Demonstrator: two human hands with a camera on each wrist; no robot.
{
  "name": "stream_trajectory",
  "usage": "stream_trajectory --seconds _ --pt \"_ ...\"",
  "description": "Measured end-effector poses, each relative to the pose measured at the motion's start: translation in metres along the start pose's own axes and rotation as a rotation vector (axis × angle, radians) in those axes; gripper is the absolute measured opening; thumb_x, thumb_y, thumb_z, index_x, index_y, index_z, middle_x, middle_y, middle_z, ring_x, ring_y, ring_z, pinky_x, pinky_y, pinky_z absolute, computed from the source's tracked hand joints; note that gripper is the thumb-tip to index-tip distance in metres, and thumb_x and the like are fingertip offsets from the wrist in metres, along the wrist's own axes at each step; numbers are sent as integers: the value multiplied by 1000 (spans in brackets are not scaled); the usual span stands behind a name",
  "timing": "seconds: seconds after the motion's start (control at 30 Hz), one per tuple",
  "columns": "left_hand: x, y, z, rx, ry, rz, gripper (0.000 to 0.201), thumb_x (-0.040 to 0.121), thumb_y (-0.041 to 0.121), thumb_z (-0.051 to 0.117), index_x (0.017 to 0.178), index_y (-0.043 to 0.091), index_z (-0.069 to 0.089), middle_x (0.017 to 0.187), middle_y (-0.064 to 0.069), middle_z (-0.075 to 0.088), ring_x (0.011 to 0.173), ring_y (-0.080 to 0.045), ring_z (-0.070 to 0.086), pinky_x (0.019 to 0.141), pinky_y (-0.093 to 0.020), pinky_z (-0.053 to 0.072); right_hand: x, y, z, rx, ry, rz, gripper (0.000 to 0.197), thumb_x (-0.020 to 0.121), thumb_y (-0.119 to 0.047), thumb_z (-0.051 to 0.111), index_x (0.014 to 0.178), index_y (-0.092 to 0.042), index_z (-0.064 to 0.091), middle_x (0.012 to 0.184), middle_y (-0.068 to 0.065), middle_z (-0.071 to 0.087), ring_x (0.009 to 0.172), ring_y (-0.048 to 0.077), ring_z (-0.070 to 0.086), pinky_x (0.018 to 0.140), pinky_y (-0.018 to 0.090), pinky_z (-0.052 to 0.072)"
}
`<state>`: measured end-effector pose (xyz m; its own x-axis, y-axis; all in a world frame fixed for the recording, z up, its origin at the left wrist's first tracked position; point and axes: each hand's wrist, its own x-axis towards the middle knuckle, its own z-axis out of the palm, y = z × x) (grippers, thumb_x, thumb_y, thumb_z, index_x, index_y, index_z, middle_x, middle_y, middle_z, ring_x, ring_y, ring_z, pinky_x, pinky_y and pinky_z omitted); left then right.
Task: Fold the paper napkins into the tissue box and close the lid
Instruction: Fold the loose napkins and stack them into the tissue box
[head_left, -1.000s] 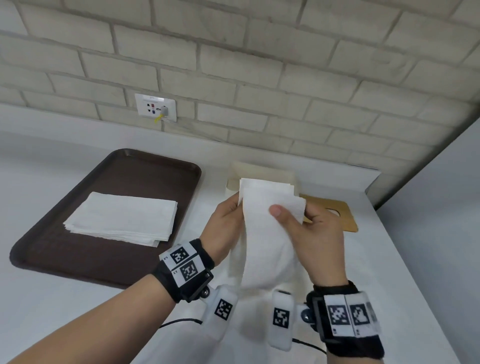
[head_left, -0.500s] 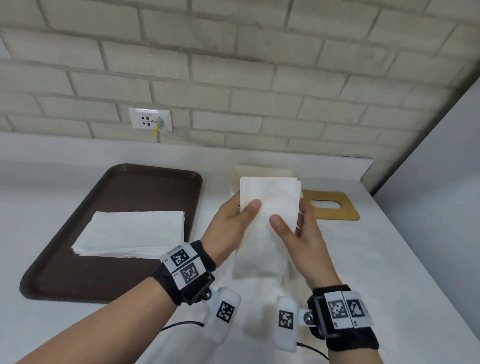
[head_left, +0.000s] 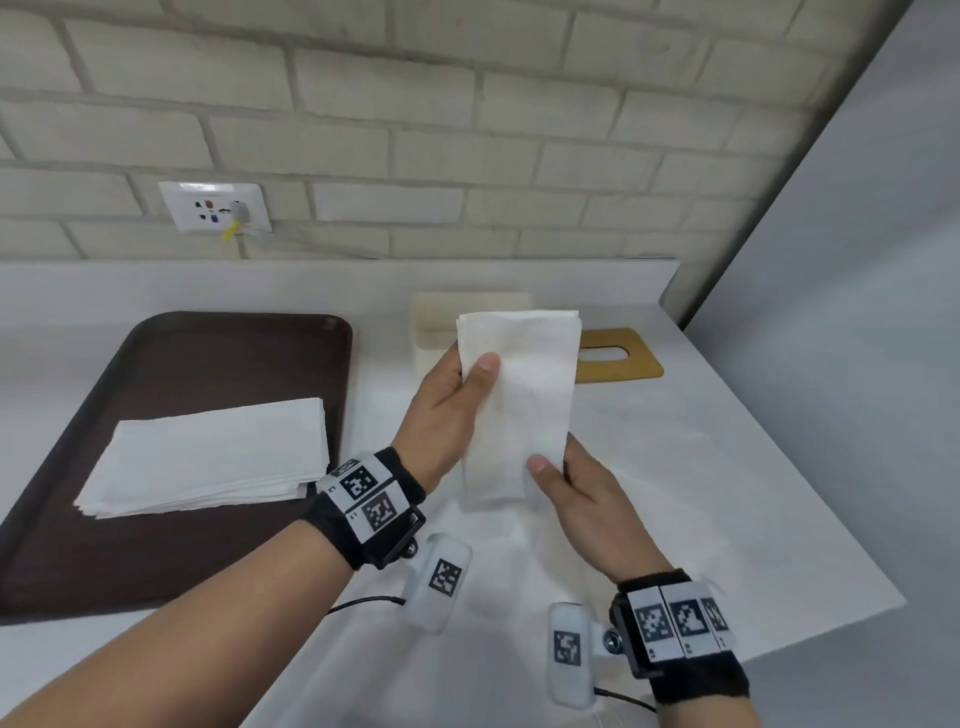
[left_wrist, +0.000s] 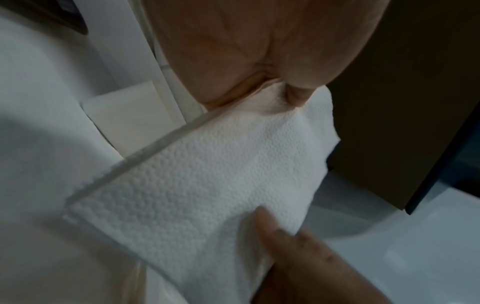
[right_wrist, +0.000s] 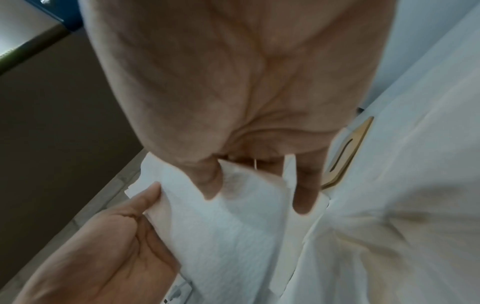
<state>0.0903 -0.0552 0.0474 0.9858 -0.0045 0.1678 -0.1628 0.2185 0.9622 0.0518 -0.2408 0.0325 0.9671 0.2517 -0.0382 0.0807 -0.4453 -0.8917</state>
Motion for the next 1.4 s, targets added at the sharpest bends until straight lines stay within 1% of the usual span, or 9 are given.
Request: stream_trajectory --seconds 0.27,0.4,0.57,0.8,0.93,1.07,1.17,1.27,1.4 --pt "-1 -10 34 82 -40 72 27 110 27 49 133 17 59 121 2 73 112 -17 71 94 -34 59 8 -4 -3 223 379 -155 15 107 -19 51 120 -25 51 99 -20 69 92 1 66 76 13 49" --pt "-8 -38 40 157 -19 35 23 104 29 60 127 27 55 113 22 70 108 -2 68 91 -22 54 9 12 -3 235 320 -94 28 102 -20 60 121 -35 46 104 -25 68 96 -9 66 76 10 50" --pt "-17 -69 42 261 -6 -74 31 104 37 60 134 27 61 121 14 73 112 -2 69 97 -28 55 14 33 -5 183 220 -32 33 102 -14 57 111 -44 46 109 -24 66 97 -14 63 78 6 46" --pt "-24 -89 41 322 43 -113 32 102 44 60 126 26 67 114 14 76 106 -2 71 85 -18 54 23 50 -12 155 97 -3 41 97 -1 55 114 -34 39 109 -11 64 96 8 67 75 17 53" --pt "-20 -80 40 368 71 -89 28 98 48 61 116 28 69 106 12 77 97 -2 73 80 -20 56 25 41 -44 88 142 -161 78 86 -7 75 142 -37 29 144 -15 48 132 4 51 108 29 47" --pt "-5 -55 39 543 -63 -10 8 104 36 60 108 35 67 102 14 76 94 -5 72 81 -23 57 38 -5 -97 -263 190 -514 107 79 -26 84 160 -25 15 163 -16 20 149 -2 23 118 13 21" --pt "8 -46 40 773 -230 103 16 105 29 58 109 16 66 93 1 72 85 -18 66 76 -31 52 56 -19 -113 -528 -72 -571 79 85 -28 77 152 -33 36 152 -17 44 140 6 43 114 23 36" --pt "16 -43 35 972 -322 33 13 104 27 60 111 17 66 93 3 70 82 -15 60 74 -30 47 70 -1 -118 -591 -163 -489 28 89 -13 68 114 -25 71 103 -9 75 97 18 69 83 41 54" --pt "11 -44 10 1084 -257 -20 10 104 31 60 107 24 67 91 7 69 82 -13 61 74 -27 41 70 32 -125 -290 -6 -376 15 86 -12 78 94 -25 78 92 -15 76 89 4 69 81 27 55"
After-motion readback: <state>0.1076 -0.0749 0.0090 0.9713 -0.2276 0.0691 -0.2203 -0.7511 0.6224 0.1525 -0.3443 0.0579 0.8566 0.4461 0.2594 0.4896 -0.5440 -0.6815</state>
